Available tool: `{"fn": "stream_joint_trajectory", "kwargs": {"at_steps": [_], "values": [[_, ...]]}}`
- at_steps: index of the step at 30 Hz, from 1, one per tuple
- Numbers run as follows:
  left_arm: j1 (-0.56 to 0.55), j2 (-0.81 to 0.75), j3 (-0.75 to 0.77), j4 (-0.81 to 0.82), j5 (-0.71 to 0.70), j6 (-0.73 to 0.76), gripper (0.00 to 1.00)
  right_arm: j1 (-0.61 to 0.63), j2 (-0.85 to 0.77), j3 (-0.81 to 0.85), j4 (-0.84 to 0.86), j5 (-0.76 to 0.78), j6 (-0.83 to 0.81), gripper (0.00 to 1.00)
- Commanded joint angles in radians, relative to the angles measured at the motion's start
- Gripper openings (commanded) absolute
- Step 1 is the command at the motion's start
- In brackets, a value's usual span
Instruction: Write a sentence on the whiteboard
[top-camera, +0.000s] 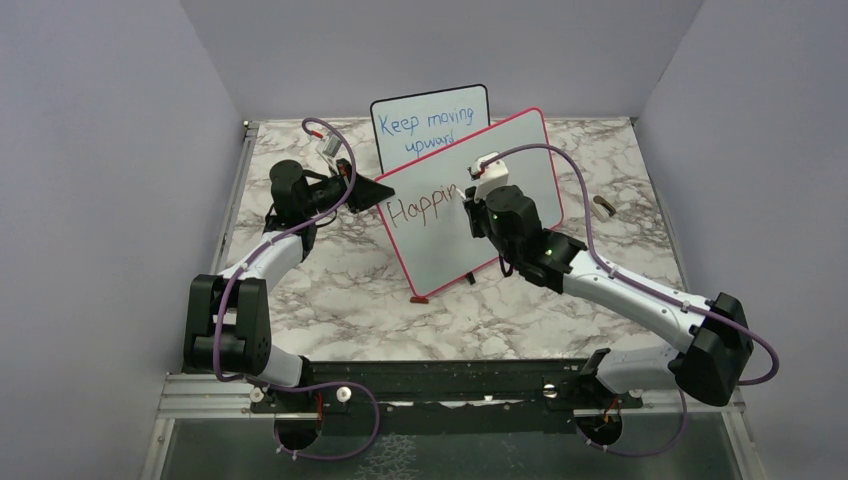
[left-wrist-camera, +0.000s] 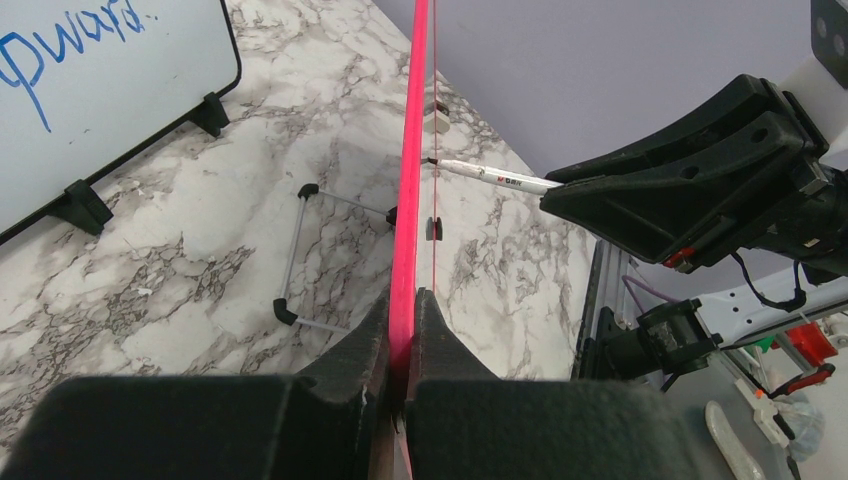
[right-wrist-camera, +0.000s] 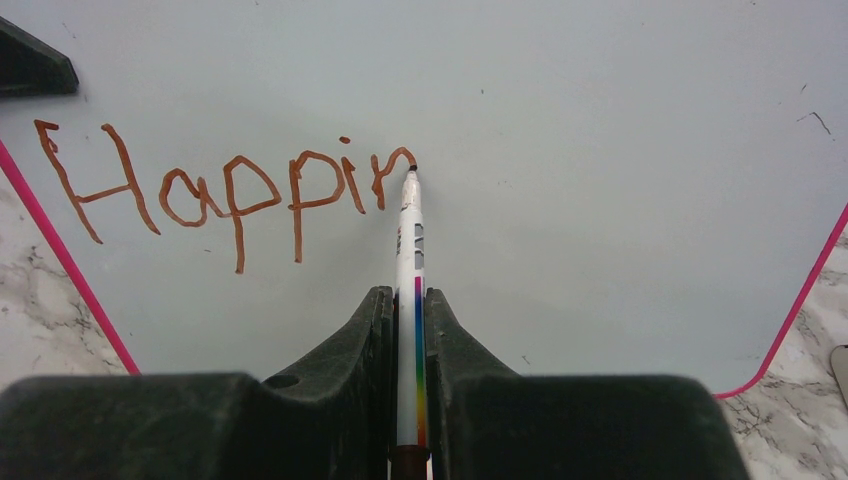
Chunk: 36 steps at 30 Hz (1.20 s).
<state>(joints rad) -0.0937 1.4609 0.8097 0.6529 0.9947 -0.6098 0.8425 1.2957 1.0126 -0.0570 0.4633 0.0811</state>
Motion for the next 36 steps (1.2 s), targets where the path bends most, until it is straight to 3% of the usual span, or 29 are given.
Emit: {"fn": "stream_joint_trajectory", "kwargs": {"at_steps": [1,16,36], "values": [[-0.003,0.027,0.002,-0.047,0.007,0.058,0.0,-0.005,-0.014,-0.012,-0.048,-0.007,0.024,0.01],[-0.003,0.027,0.002,-0.05,0.007,0.059,0.0,-0.005,-0.027,-0.023,-0.067,-0.014,0.037,0.01],[-0.004,0.026,0.003,-0.058,0.005,0.065,0.0,-0.027,-0.061,-0.02,0.037,-0.017,-0.003,0.01]]}}
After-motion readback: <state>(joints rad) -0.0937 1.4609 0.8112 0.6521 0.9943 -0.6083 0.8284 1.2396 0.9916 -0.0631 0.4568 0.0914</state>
